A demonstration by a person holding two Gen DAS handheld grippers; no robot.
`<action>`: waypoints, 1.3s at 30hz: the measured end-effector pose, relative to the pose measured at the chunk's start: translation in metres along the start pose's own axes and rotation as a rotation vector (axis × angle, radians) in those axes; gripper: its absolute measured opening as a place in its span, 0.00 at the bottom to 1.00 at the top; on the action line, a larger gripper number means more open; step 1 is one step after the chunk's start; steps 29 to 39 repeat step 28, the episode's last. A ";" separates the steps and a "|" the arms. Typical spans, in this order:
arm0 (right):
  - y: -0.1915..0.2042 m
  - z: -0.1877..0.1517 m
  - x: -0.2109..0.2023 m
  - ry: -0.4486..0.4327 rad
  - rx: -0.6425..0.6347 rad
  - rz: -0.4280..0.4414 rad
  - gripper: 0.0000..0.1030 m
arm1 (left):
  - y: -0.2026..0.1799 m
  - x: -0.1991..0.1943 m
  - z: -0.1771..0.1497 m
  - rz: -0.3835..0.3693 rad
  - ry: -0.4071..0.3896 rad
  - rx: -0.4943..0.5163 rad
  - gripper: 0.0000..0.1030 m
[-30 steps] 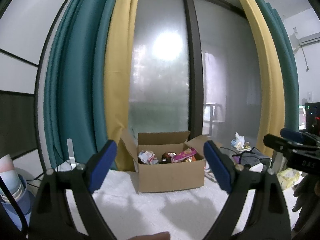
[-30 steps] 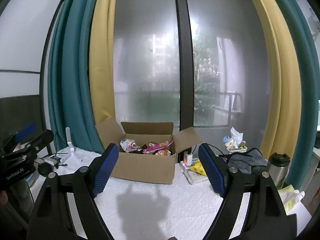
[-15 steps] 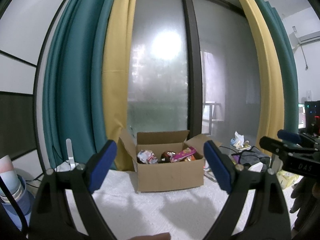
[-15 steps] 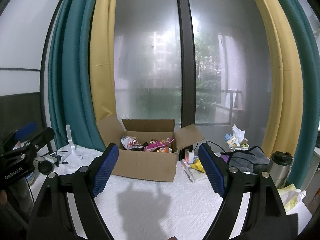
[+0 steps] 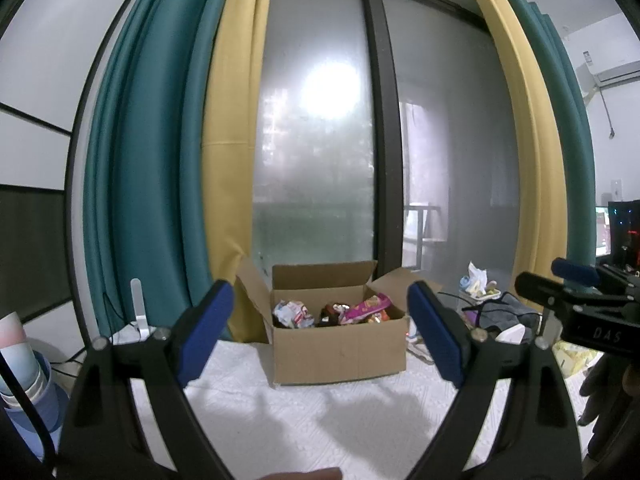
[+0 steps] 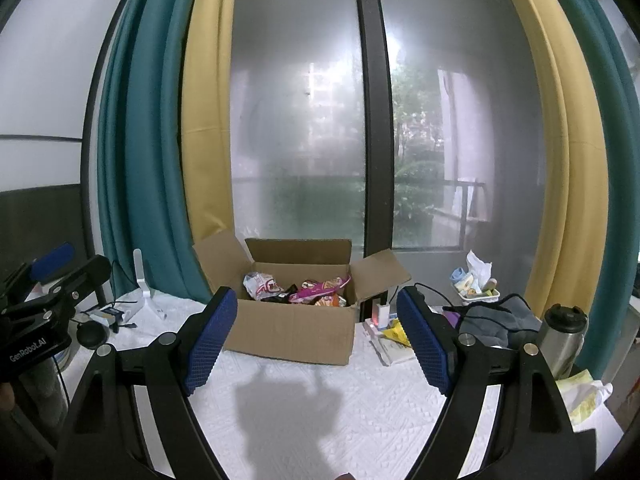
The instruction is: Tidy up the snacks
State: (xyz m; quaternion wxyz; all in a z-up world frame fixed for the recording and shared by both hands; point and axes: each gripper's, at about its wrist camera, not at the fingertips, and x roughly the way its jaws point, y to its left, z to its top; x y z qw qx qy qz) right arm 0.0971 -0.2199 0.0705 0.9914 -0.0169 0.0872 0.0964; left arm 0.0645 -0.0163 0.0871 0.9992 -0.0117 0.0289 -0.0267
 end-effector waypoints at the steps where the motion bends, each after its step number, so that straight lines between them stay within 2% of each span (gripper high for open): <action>1: 0.000 0.000 0.000 -0.001 0.001 -0.001 0.82 | 0.000 0.000 0.000 0.000 -0.001 0.000 0.87; 20: -0.001 0.000 0.000 0.002 -0.001 0.001 0.82 | -0.002 0.000 0.000 0.002 0.001 0.001 0.87; 28: 0.001 -0.004 0.008 0.022 -0.001 0.013 0.82 | 0.002 0.008 -0.007 -0.013 0.037 0.031 0.87; 39: 0.001 -0.004 0.008 0.022 -0.001 0.013 0.82 | 0.002 0.008 -0.007 -0.013 0.037 0.031 0.87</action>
